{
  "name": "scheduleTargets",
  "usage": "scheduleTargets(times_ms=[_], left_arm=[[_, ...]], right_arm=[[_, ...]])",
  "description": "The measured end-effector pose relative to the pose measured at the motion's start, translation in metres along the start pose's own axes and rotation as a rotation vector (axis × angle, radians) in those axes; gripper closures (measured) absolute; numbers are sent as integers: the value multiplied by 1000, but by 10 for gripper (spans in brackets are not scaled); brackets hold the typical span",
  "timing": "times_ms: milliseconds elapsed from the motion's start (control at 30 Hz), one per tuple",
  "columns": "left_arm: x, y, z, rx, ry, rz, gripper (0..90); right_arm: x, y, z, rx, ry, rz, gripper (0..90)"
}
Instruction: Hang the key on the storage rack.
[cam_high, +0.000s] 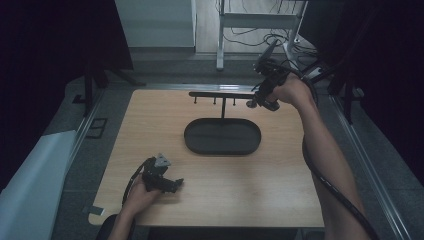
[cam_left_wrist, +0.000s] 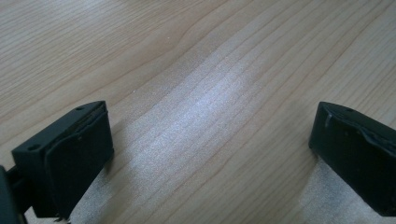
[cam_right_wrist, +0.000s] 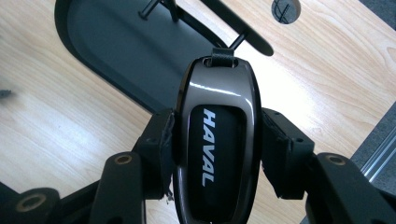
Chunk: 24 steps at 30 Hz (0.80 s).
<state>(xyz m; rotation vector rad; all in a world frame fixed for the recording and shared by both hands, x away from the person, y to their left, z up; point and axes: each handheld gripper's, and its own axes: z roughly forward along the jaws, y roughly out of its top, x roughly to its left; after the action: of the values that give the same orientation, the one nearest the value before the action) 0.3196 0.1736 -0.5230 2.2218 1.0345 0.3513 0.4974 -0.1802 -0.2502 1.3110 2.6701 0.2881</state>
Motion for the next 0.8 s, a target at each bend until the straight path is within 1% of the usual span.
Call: scheduleTargets(times_ms=[100,133,233,367,400,500,667,800], left_arm=[[0,0,0,0,0,0,0],[0,0,0,0,0,0,0],[0,0,0,0,0,0,0],[0,0,0,0,0,0,0],[0,0,0,0,0,0,0],[0,0,0,0,0,0,0],[0,0,0,-1,0,-1,0],[0,0,0,0,0,0,0]], right_arm=[[-1,2,-1,-5,-7,3,487],[-1,3,-1,-11,-13,13,487],[-3,5,0,-17,-22,23,487],[-6,5,3,-12,-31,29,487],[-8,3,6,-3,-42,37,487],[-11,1,10,4,-41,47,487],[-23,-8,19,18,-47,70,487],[-28,-14,25,24,-42,84,487]])
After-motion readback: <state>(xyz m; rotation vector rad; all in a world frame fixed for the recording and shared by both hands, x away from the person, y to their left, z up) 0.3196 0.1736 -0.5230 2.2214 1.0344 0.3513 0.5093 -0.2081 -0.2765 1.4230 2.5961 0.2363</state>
